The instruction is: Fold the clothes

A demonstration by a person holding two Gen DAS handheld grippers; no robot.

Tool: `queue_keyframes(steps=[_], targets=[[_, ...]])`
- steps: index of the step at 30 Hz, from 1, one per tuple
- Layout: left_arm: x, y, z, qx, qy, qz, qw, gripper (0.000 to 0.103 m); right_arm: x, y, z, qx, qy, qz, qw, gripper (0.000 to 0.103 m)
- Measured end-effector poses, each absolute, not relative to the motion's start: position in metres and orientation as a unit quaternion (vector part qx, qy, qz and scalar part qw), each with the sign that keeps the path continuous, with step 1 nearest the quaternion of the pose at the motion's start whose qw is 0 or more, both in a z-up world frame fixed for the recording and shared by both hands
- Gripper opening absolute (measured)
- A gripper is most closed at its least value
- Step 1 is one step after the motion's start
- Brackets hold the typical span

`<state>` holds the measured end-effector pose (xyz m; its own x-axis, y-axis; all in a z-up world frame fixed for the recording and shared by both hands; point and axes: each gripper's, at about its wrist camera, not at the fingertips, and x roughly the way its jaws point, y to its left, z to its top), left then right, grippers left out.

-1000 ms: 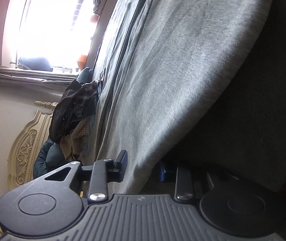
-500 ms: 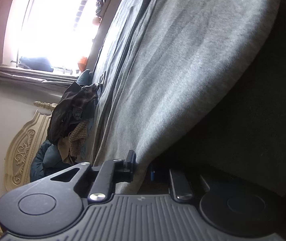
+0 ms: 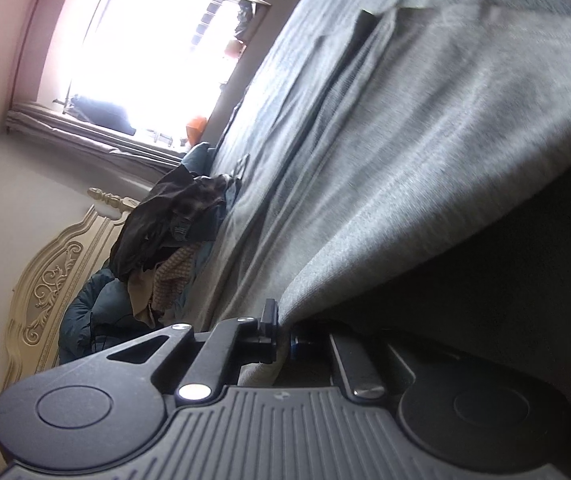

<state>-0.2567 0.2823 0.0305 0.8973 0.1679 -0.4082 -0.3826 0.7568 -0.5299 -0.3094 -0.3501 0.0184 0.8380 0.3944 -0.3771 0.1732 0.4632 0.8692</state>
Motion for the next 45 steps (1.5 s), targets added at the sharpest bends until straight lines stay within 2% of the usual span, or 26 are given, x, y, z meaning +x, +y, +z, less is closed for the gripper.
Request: queue_keyframes(steps=[22, 33, 45], targets=[[-0.201, 0.27, 0.076, -0.237, 0.119, 0.121, 0.956, 0.01, -0.256, -0.356, 0.065, 0.467, 0.239, 0.077, 0.848, 0.006], [-0.139, 0.259, 0.093, -0.199, 0.107, 0.111, 0.968, 0.01, -0.199, -0.364, 0.091, 0.439, 0.22, 0.077, 0.868, 0.005], [-0.053, 0.246, 0.083, -0.177, 0.131, 0.122, 0.968, 0.01, -0.108, -0.369, 0.097, 0.421, 0.228, 0.069, 0.875, 0.005]])
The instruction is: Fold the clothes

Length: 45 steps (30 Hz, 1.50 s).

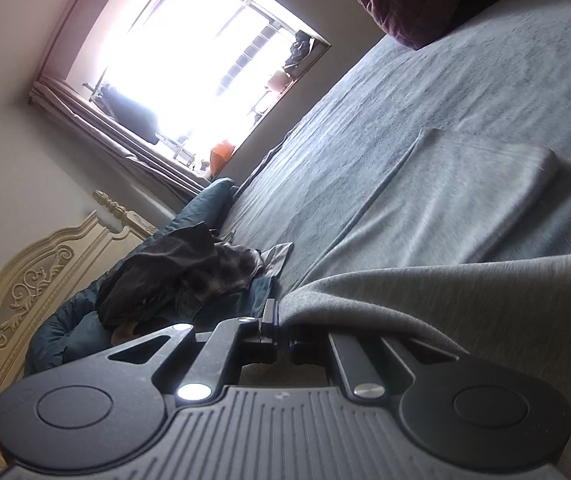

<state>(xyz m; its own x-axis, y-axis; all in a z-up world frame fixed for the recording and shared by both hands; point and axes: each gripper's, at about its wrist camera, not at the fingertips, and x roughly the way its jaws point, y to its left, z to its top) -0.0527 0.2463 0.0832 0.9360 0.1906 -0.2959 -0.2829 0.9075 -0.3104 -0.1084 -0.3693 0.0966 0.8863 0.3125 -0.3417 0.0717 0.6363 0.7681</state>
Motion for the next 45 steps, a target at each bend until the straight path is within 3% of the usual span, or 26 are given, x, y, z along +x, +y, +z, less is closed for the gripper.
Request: queue_keyframes(steps=[19, 28, 29, 33, 36, 39, 45], targets=[[0.071, 0.238, 0.039, -0.118, 0.228, 0.162, 0.953, 0.011, 0.055, -0.37, 0.06, 0.417, 0.293, 0.049, 0.859, 0.005], [0.097, 0.24, 0.029, -0.107, 0.286, 0.149, 0.94, 0.021, 0.11, -0.378, 0.01, 0.434, 0.361, 0.048, 0.824, 0.01], [0.097, 0.242, 0.033, -0.115, 0.294, 0.142, 0.938, 0.029, 0.115, -0.382, 0.006, 0.45, 0.376, 0.048, 0.808, 0.013], [0.094, 0.254, 0.052, -0.164, 0.319, 0.113, 0.926, 0.064, 0.123, -0.404, 0.005, 0.548, 0.408, 0.073, 0.727, 0.057], [0.085, 0.267, 0.064, -0.239, 0.318, 0.084, 0.914, 0.067, 0.116, -0.414, 0.014, 0.586, 0.412, 0.073, 0.694, 0.077], [0.074, 0.279, 0.073, -0.308, 0.303, 0.061, 0.9, 0.067, 0.1, -0.415, 0.024, 0.576, 0.418, 0.063, 0.699, 0.082], [0.024, 0.269, 0.091, -0.289, 0.283, 0.046, 0.913, 0.067, 0.055, -0.41, 0.039, 0.571, 0.417, 0.074, 0.703, 0.084]])
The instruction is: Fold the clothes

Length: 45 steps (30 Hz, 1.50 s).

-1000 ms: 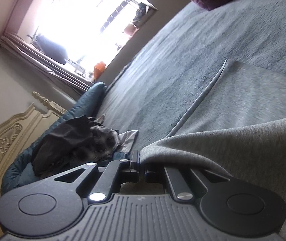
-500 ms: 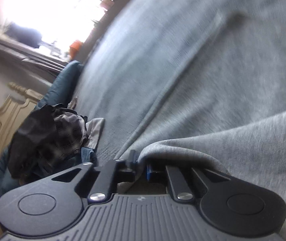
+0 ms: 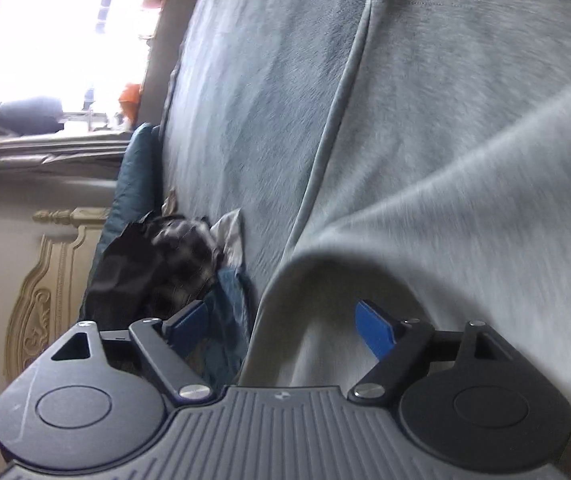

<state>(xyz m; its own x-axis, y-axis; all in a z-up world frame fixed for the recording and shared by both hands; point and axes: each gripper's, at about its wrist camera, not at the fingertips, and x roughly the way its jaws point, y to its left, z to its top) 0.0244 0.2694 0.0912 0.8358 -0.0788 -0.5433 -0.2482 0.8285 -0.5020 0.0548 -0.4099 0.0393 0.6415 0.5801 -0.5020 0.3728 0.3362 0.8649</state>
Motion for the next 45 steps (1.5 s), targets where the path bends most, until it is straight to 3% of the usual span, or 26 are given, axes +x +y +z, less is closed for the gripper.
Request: queue_keyframes(steps=[5, 10, 12, 25, 28, 30, 31, 32, 33, 34, 35, 39, 45], targets=[[-0.05, 0.263, 0.081, -0.305, 0.26, 0.033, 0.915, 0.07, -0.014, -0.373, 0.05, 0.537, 0.426, 0.129, 0.717, 0.084], [-0.096, 0.263, 0.036, -0.372, 0.245, 0.053, 0.894, 0.073, -0.062, -0.334, 0.03, 0.531, 0.446, 0.153, 0.704, 0.084], [-0.097, 0.266, 0.02, -0.398, 0.239, 0.066, 0.883, 0.083, -0.062, -0.323, 0.018, 0.535, 0.448, 0.148, 0.7, 0.084], [-0.058, 0.279, -0.005, -0.429, 0.183, 0.164, 0.869, 0.085, -0.018, -0.299, -0.007, 0.575, 0.358, 0.087, 0.731, 0.081], [-0.055, 0.281, -0.005, -0.44, 0.172, 0.195, 0.86, 0.076, -0.012, -0.301, -0.011, 0.591, 0.335, 0.06, 0.731, 0.068], [-0.054, 0.285, -0.008, -0.451, 0.167, 0.21, 0.851, 0.057, -0.009, -0.304, -0.018, 0.606, 0.323, 0.044, 0.725, 0.053], [-0.054, 0.288, -0.01, -0.458, 0.165, 0.215, 0.847, 0.053, -0.009, -0.306, -0.023, 0.613, 0.319, 0.038, 0.722, 0.049], [-0.053, 0.292, -0.013, -0.467, 0.165, 0.216, 0.842, 0.049, -0.008, -0.309, -0.027, 0.62, 0.314, 0.032, 0.718, 0.038], [-0.052, 0.295, -0.015, -0.473, 0.164, 0.216, 0.838, 0.038, -0.008, -0.311, -0.031, 0.627, 0.31, 0.027, 0.714, 0.028], [-0.05, 0.299, -0.017, -0.478, 0.165, 0.214, 0.836, 0.034, -0.007, -0.313, -0.035, 0.631, 0.307, 0.023, 0.713, 0.019], [-0.048, 0.301, -0.019, -0.484, 0.167, 0.211, 0.833, 0.026, -0.006, -0.314, -0.037, 0.63, 0.305, 0.022, 0.714, 0.015], [-0.051, 0.307, -0.018, -0.496, 0.164, 0.207, 0.827, 0.009, -0.009, -0.318, -0.028, 0.615, 0.295, 0.028, 0.731, 0.01], [-0.067, 0.305, -0.002, -0.503, 0.154, 0.188, 0.83, 0.006, -0.024, -0.331, 0.005, 0.583, 0.282, 0.026, 0.761, 0.009]])
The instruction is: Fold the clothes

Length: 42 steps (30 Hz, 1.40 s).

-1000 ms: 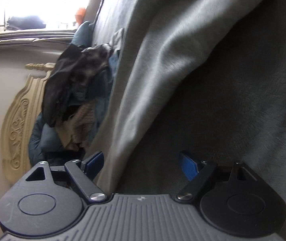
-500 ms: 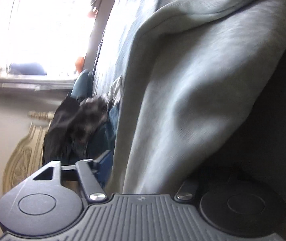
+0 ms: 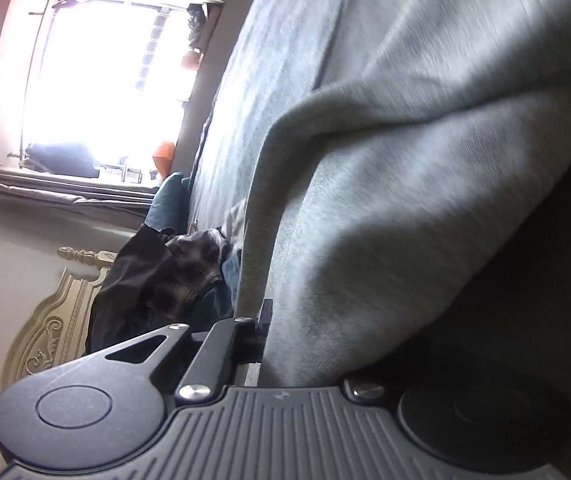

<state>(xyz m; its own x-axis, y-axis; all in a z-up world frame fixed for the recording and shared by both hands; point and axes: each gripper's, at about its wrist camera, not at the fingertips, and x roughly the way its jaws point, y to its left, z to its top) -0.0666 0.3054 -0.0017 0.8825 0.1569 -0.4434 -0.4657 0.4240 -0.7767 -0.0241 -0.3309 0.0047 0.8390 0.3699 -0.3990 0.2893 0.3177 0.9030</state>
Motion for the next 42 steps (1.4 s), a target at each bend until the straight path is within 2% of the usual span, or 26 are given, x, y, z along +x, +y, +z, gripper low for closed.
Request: queue_keyframes(steps=[8, 16, 25, 32, 33, 35, 36, 39, 42], targets=[[-0.102, 0.285, 0.004, -0.53, 0.172, 0.149, 0.817, 0.005, -0.068, -0.366, 0.044, 0.559, 0.262, 0.022, 0.786, 0.009], [-0.17, 0.253, 0.006, -0.529, 0.186, 0.114, 0.82, 0.005, -0.156, -0.407, 0.066, 0.546, 0.257, 0.017, 0.797, 0.009], [-0.25, 0.236, 0.006, -0.514, 0.187, 0.108, 0.83, 0.005, -0.26, -0.426, 0.045, 0.569, 0.266, -0.015, 0.778, 0.009], [-0.261, 0.227, 0.0, -0.442, 0.2, 0.126, 0.865, 0.005, -0.267, -0.425, 0.013, 0.558, 0.306, -0.024, 0.771, 0.012], [-0.261, 0.228, -0.001, -0.436, 0.203, 0.126, 0.868, 0.006, -0.265, -0.425, 0.012, 0.551, 0.317, -0.022, 0.772, 0.015], [-0.26, 0.229, -0.002, -0.43, 0.21, 0.118, 0.87, 0.008, -0.265, -0.426, 0.012, 0.546, 0.339, -0.021, 0.766, 0.029], [-0.261, 0.231, -0.003, -0.432, 0.21, 0.117, 0.869, 0.013, -0.266, -0.427, 0.014, 0.542, 0.348, -0.02, 0.765, 0.043], [-0.262, 0.234, -0.003, -0.433, 0.214, 0.115, 0.868, 0.028, -0.278, -0.427, 0.024, 0.52, 0.364, -0.014, 0.772, 0.055], [-0.261, 0.239, -0.002, -0.434, 0.227, 0.116, 0.864, 0.036, -0.292, -0.424, 0.042, 0.479, 0.383, -0.021, 0.789, 0.065]])
